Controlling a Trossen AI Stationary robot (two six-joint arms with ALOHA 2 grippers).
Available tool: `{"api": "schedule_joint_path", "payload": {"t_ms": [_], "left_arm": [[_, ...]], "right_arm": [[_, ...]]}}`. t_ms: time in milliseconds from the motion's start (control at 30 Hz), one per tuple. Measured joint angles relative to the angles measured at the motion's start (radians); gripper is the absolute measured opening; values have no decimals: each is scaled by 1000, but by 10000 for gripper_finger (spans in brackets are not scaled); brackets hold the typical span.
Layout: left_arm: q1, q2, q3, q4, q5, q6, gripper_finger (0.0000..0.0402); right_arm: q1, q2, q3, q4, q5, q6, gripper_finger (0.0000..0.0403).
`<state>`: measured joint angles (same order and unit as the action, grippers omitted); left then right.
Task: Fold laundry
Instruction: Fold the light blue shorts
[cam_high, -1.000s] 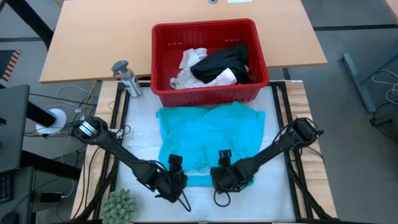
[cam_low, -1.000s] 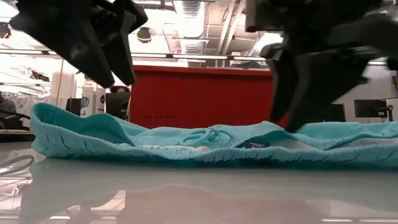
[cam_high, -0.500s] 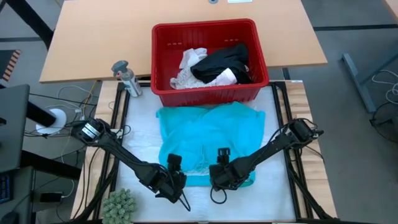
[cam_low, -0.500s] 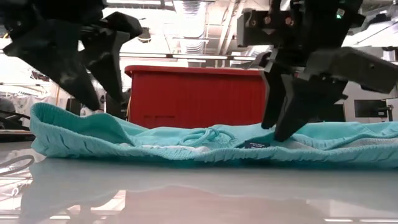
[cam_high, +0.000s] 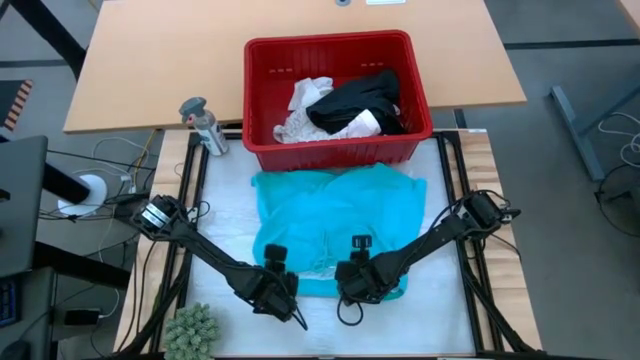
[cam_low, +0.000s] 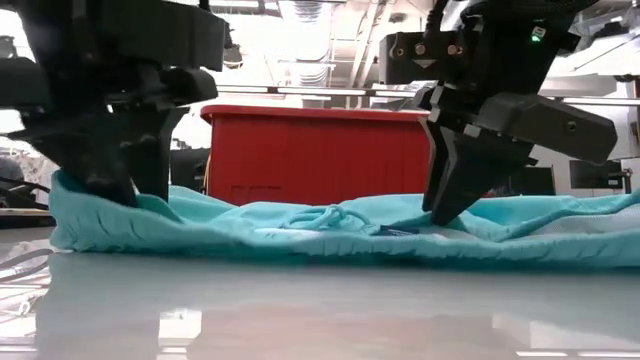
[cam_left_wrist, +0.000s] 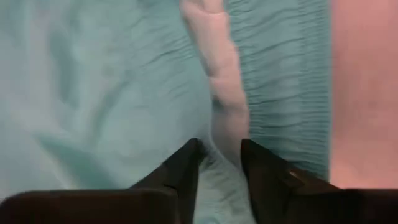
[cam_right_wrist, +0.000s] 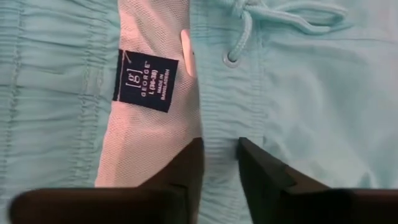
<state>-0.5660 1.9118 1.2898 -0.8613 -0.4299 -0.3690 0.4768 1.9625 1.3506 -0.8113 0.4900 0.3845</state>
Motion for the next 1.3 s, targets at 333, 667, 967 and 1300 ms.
{"api": "schedule_joint_path", "payload": {"t_ms": [333,667,967,1300], "left_arm": [[10,0,89,-92,-89,-21,2],[10,0,170,-179,-181,-63,0],[-35,0,245,-302,-265,-192,0],[-151,0,278,-352,-342,-359,0]], "right_arm": [[23,0,11,-58,59,17,19],[78,-1,201,-338,138,62,16],[174,-1,375,-457,139,95,16],[314,-1,401,-478,114,139,21]]}}
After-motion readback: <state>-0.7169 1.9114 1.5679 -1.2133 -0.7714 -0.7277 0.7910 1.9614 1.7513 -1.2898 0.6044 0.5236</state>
